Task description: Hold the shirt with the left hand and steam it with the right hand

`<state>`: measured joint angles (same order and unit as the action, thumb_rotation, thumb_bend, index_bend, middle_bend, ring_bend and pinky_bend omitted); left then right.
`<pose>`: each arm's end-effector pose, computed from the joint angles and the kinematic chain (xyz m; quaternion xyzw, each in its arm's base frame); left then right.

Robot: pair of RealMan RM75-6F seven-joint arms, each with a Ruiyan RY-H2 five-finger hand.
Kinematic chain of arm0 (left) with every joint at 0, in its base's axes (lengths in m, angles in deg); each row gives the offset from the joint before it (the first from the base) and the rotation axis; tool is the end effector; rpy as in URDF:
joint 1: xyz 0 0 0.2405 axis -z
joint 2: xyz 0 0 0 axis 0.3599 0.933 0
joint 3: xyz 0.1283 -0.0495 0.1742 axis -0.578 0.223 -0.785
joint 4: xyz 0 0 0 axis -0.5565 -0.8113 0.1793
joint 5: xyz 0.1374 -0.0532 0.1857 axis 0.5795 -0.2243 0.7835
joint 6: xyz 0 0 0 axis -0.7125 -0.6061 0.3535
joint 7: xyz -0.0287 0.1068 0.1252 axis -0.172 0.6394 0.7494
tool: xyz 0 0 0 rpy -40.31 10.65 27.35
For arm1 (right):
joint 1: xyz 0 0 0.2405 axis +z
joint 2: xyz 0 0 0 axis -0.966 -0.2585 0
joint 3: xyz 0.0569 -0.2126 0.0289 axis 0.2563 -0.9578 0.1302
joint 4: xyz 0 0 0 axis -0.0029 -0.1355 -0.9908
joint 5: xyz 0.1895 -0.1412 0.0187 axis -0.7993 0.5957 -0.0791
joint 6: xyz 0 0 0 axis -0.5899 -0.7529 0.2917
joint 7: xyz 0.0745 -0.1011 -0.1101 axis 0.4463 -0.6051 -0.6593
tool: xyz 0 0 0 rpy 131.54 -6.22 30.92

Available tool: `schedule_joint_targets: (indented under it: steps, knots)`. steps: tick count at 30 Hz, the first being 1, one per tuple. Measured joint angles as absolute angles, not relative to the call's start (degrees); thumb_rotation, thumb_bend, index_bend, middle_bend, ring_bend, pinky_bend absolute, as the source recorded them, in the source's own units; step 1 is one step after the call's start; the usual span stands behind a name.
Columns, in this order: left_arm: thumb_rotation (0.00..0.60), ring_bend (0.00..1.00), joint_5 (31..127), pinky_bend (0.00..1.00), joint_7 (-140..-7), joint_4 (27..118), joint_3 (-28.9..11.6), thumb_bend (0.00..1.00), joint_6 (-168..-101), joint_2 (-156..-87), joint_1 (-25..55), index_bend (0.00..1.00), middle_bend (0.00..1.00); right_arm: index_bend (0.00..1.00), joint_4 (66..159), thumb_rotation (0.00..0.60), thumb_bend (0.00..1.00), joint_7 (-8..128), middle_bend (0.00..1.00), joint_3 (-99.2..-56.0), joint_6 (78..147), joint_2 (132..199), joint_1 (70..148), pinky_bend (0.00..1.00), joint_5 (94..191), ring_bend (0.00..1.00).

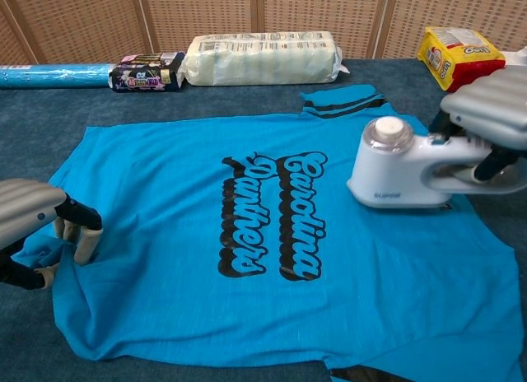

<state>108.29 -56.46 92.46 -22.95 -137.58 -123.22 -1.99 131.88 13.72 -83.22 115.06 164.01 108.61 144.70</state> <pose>-0.1829 0.1921 -0.0547 -0.7731 -0.3742 -0.3532 0.3708 -0.1652 -0.3063 -0.0111 0.7697 -0.2329 0.2548 0.5371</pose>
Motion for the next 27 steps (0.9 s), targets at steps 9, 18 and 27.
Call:
schedule_joint_targets:
  steps: [9, 18, 27]
  knots:
    - [0.6, 0.51, 108.56, 0.43, -56.29, 93.18, -23.3, 0.43, -138.3, -122.52, -2.62, 0.64, 0.61, 0.72, 120.92, 0.6, 0.29, 20.15, 0.75, -78.16, 114.59, 163.52, 108.42, 0.79, 138.65, 0.82]
    - [0.6, 0.51, 108.35, 0.43, -55.36, 94.04, -23.04, 0.43, -138.37, -121.92, -2.72, 0.64, 0.61, 0.72, 112.53, 0.6, 0.29, 23.17, 0.75, -76.1, 112.56, 164.59, 108.16, 0.79, 133.87, 0.82]
    - [0.6, 0.51, 107.97, 0.43, -54.56, 94.77, -22.91, 0.43, -138.29, -121.33, -2.87, 0.64, 0.61, 0.72, 106.5, 0.6, 0.29, 24.03, 0.75, -73.94, 109.68, 168.32, 110.35, 0.78, 130.99, 0.82]
